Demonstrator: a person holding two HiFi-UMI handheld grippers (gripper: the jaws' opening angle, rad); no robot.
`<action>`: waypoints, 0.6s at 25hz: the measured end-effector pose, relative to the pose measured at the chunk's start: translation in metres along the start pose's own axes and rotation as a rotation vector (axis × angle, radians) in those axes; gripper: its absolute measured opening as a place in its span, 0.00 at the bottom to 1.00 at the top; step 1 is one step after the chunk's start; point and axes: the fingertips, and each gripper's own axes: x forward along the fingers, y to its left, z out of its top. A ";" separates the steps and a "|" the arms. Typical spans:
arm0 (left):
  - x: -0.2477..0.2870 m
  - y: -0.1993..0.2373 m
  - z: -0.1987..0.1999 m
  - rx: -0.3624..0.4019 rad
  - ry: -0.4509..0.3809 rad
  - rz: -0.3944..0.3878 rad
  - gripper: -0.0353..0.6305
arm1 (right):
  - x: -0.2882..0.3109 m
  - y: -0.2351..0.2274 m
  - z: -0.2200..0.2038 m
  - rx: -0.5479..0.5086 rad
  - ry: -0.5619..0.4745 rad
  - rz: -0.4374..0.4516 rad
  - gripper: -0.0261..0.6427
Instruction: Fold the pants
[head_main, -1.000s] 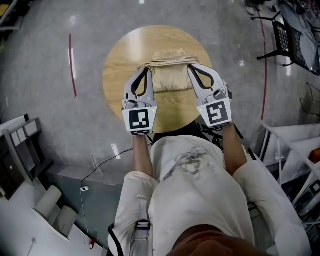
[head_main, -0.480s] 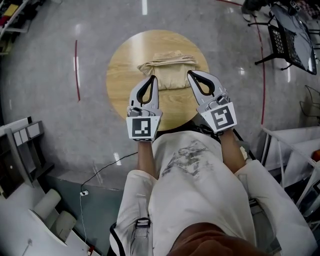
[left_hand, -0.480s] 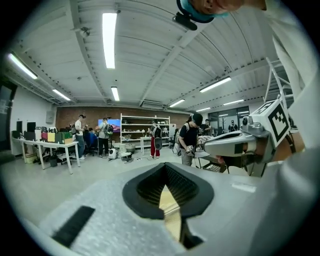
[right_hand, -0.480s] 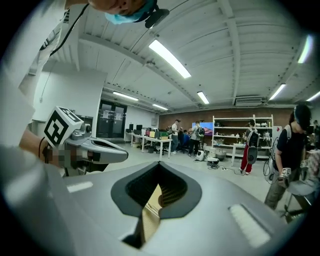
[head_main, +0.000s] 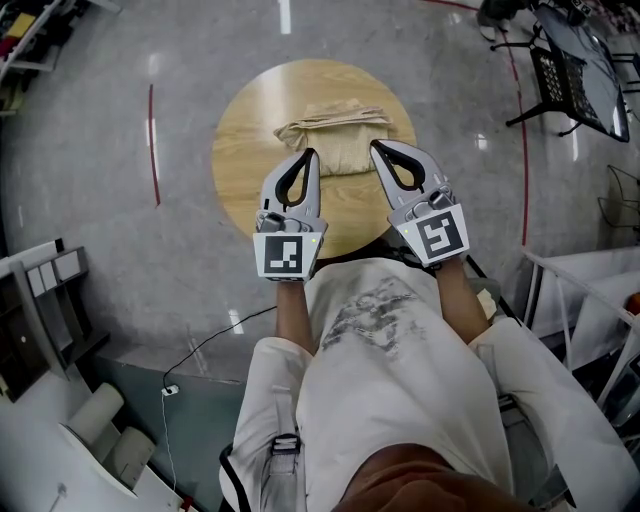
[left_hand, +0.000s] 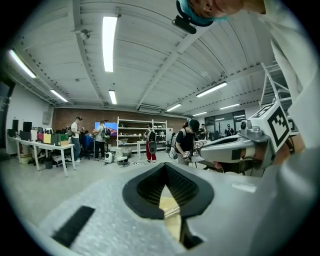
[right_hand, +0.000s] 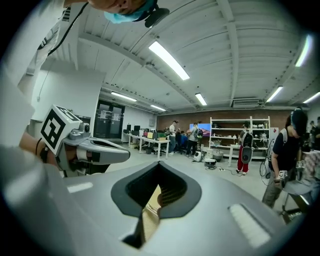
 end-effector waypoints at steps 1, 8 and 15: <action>0.000 0.000 0.001 0.002 -0.003 -0.001 0.06 | 0.000 0.000 0.000 -0.001 0.004 0.000 0.05; -0.002 -0.003 0.005 0.003 -0.005 -0.010 0.06 | 0.000 0.000 -0.001 -0.024 0.020 0.003 0.05; 0.000 -0.005 0.013 0.020 -0.036 -0.021 0.06 | 0.001 0.002 -0.001 -0.049 0.024 0.027 0.05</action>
